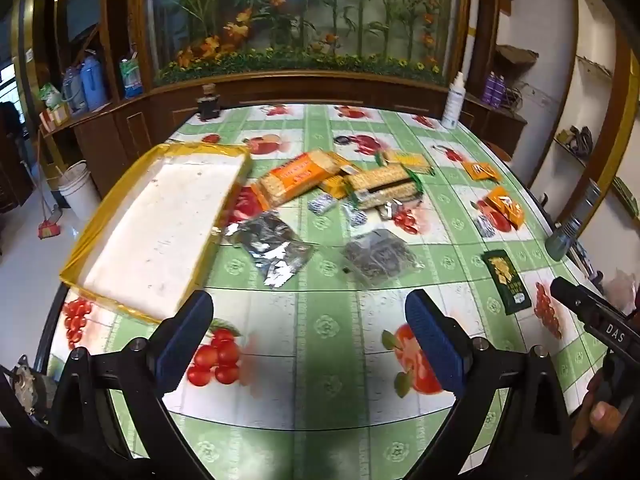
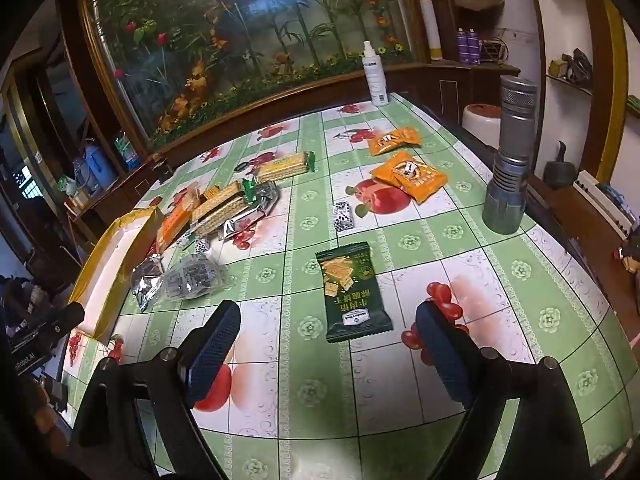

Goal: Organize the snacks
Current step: 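Grasp the clear plastic snack bag with the left tool while the right tool grasps the dark green cracker packet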

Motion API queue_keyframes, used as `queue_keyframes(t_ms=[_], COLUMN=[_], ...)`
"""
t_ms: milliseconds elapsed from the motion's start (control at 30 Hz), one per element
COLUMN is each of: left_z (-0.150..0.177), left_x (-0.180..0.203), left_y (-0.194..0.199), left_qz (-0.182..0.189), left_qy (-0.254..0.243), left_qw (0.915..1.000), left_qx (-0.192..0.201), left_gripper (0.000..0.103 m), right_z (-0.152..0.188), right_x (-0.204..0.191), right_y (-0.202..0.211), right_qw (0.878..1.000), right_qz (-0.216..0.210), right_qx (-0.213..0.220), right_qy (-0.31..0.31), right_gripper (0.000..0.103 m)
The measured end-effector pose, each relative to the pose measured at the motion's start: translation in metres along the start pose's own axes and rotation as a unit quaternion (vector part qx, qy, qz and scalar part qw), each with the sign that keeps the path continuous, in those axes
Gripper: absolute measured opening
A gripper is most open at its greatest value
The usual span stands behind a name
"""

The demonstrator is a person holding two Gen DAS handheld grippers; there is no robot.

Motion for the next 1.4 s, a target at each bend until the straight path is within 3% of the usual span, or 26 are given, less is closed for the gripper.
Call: queue_keyframes(t_ms=[267, 733, 933, 1200, 1400], left_z=[-0.009, -0.026, -0.033, -0.035, -0.025], left_x=[0.036, 0.043, 0.055, 0.070, 0.067], left_y=[-0.018, -0.044, -0.068, -0.103, -0.129], left_qz=[0.011, 0.024, 0.057, 0.069, 0.073], left_qy=[-0.044, -0.076, -0.143, -0.203, -0.199], left_qw=[0.9988, 0.9963, 0.9871, 0.9742, 0.9713], left_qx=[-0.018, -0.031, -0.044, -0.071, -0.108], left_gripper=[0.098, 0.098, 0.098, 0.098, 0.098], right_z=[-0.001, -0.002, -0.003, -0.004, -0.003], right_x=[0.000, -0.004, 0.000, 0.001, -0.001], right_y=[-0.009, -0.030, -0.045, -0.075, -0.098], right_qw=[1.000, 0.999, 0.999, 0.997, 0.993], right_qz=[0.001, -0.010, -0.005, 0.011, 0.039], right_qx=[-0.008, -0.038, -0.047, -0.081, -0.097], right_qy=[0.006, 0.008, 0.006, 0.016, 0.052], right_gripper=[0.091, 0.091, 0.091, 0.091, 0.091])
Point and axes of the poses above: each gripper's, at about its wrist camera, not at the fingertips, and y roughly against the way its jaws point, x to its right, z to its underside, the point moved 4 cm from there along -y, roughly the way its jaws point, and after that the axes turned 4 degrees about -y, right-handed, at the moved point
